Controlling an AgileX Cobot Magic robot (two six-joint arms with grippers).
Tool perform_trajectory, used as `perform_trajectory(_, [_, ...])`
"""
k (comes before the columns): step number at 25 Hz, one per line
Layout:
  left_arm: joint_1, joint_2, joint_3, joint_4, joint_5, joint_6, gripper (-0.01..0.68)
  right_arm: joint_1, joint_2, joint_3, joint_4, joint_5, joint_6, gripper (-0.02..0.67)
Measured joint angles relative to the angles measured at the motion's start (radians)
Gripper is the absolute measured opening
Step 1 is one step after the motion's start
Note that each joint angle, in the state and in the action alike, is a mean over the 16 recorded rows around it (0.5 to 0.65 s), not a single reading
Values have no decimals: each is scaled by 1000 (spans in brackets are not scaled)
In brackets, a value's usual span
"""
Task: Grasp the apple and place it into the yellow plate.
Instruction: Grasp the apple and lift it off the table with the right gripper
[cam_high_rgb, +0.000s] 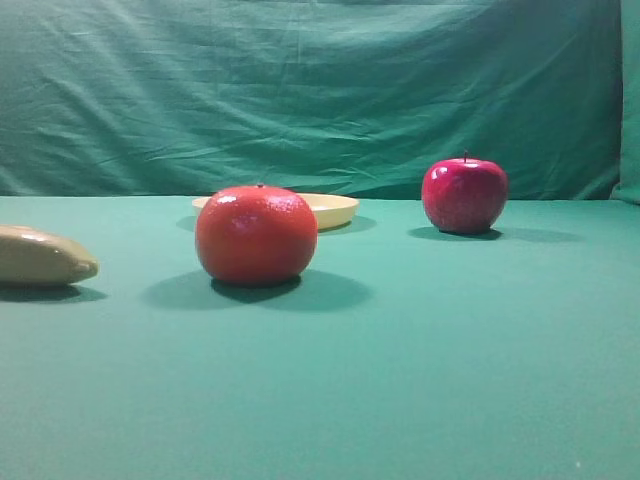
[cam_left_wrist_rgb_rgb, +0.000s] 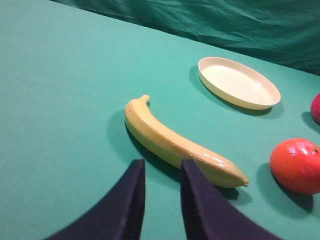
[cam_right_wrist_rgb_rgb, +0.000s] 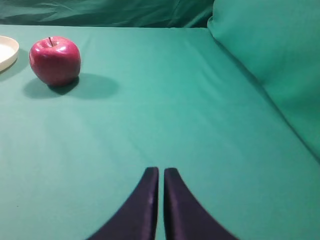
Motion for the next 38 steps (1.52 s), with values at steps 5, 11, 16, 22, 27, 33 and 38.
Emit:
perform_trajectory(5, [0,0,0,0,0,0,157,0,0,0,0,0,0,0])
perform_trajectory(11, [0,0,0,0,0,0,157,0,0,0,0,0,0,0])
perform_trajectory(16, [0,0,0,0,0,0,157,0,0,0,0,0,0,0])
perform_trajectory(22, [0,0,0,0,0,0,157,0,0,0,-3,-1,0,0])
perform_trajectory(27, [0,0,0,0,0,0,157,0,0,1,-8,-18,0,0])
perform_trajectory(33, [0,0,0,0,0,0,157,0,0,4,14,-108,1,0])
perform_trajectory(38, [0,0,0,0,0,0,157,7,3,2,45,-216,7,0])
